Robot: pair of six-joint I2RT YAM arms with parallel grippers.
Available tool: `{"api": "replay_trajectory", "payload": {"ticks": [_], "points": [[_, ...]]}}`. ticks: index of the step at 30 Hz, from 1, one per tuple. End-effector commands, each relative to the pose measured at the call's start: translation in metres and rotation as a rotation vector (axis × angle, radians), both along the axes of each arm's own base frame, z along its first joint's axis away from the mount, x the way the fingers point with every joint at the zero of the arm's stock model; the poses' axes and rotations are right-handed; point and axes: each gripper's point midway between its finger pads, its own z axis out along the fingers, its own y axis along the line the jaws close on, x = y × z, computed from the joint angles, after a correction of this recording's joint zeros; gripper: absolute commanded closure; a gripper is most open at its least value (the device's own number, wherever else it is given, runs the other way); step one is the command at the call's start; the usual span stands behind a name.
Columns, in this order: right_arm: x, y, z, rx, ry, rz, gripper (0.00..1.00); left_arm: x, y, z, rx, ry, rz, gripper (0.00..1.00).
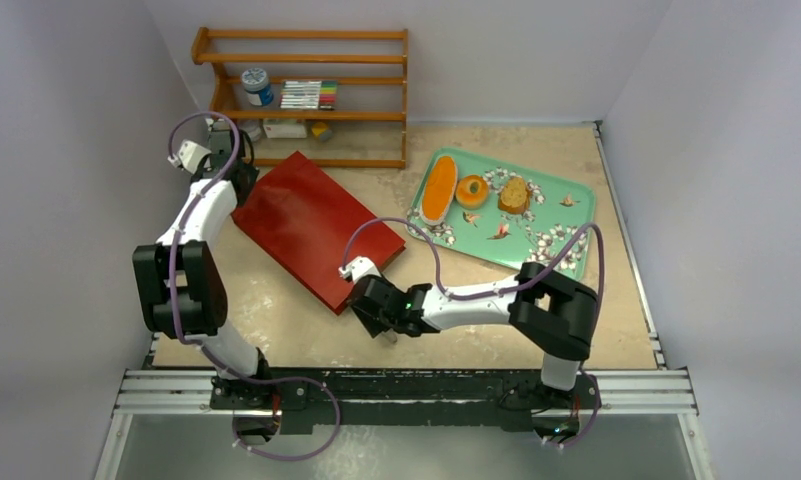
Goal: Take the fake bread out of the paper bag
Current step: Take out the fake bread from the paper bag.
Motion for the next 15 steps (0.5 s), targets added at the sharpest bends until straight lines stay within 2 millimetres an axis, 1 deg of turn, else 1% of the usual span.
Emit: {"api": "replay_trajectory", "payload": {"ticks": [1, 6, 9, 11, 15], "points": [[0.014, 0.007, 0.004, -0.021, -0.064, 0.009, 0.47, 0.002, 0.02, -0.002, 0.025, -0.018, 0.092, 0.54], [0.029, 0.015, 0.007, -0.026, -0.099, 0.008, 0.47, 0.006, 0.02, -0.014, 0.016, 0.005, 0.092, 0.54], [0.04, 0.017, 0.006, -0.042, -0.109, 0.002, 0.46, 0.008, 0.022, -0.017, 0.027, 0.015, 0.092, 0.54], [0.052, 0.019, 0.01, -0.037, -0.117, -0.009, 0.46, 0.009, 0.023, -0.019, 0.038, 0.027, 0.087, 0.54], [0.074, 0.026, 0.01, -0.045, -0.119, -0.005, 0.46, 0.01, 0.023, -0.028, 0.041, 0.059, 0.076, 0.54]]}}
